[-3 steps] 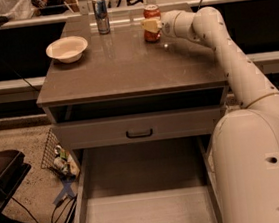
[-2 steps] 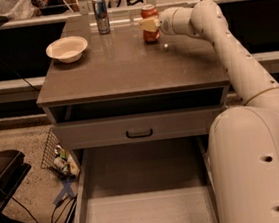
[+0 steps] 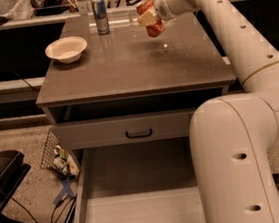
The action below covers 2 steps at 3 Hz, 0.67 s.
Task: Knock coke can over
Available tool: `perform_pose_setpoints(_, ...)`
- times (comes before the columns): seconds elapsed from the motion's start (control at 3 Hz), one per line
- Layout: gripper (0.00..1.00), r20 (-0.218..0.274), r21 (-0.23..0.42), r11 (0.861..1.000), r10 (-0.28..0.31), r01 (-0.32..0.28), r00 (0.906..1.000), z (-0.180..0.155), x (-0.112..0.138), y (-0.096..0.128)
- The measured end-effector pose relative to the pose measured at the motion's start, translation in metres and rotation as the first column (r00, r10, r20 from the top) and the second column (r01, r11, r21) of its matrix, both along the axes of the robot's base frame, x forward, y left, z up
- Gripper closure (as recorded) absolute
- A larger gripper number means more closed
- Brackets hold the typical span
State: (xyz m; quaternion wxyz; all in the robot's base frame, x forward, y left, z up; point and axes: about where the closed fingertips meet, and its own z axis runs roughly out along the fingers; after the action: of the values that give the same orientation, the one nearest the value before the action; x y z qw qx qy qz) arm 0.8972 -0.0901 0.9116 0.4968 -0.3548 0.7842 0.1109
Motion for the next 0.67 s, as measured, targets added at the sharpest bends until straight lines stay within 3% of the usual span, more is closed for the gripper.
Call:
perform_pose_setpoints(0.33, 1.0, -0.073, -0.158, 0.987, -0.004, -0.008, 0.9973, -0.001, -0.016, -0.011)
perform_pose_setpoints(0.67, 1.0, -0.13, -0.275, 0.961, -0.019, -0.018, 0.9913, -0.007, -0.026, -0.022)
